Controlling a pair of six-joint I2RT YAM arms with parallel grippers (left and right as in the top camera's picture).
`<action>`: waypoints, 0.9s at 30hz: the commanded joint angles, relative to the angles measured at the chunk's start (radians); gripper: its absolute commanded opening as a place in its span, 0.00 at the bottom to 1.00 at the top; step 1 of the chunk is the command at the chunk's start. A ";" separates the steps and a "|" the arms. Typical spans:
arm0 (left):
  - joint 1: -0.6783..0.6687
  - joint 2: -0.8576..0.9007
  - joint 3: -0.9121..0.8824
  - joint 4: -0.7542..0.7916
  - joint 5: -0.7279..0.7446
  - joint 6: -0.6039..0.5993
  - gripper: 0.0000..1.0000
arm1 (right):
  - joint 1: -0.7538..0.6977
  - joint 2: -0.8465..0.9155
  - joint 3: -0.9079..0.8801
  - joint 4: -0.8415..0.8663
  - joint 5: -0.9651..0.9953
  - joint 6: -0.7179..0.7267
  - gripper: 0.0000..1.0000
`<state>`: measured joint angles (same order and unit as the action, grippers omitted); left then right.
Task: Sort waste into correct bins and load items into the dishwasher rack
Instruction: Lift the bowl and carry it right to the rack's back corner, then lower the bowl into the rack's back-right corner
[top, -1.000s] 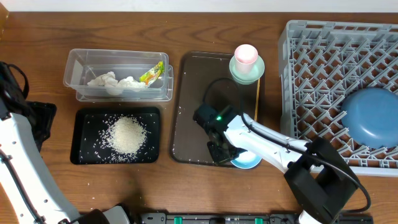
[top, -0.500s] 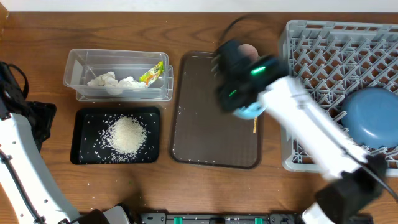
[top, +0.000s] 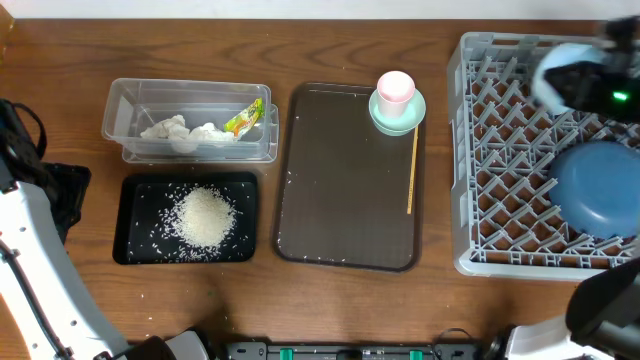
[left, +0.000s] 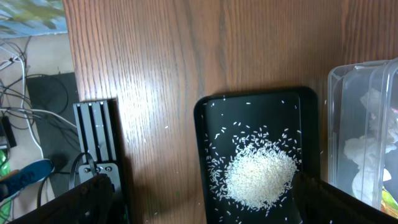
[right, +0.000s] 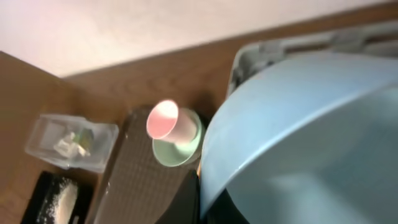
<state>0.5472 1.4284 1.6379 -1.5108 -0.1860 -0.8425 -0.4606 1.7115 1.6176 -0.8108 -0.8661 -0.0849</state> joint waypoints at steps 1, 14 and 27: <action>0.004 0.002 0.002 -0.003 -0.008 -0.016 0.94 | -0.101 0.035 -0.077 0.089 -0.291 -0.058 0.01; 0.004 0.002 0.002 -0.003 -0.008 -0.016 0.94 | -0.278 0.310 -0.209 1.018 -0.557 0.479 0.01; 0.004 0.002 0.002 -0.003 -0.008 -0.016 0.94 | -0.266 0.500 -0.209 1.574 -0.460 0.876 0.01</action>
<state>0.5472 1.4284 1.6379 -1.5108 -0.1864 -0.8421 -0.7288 2.1910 1.4036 0.7544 -1.3579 0.7174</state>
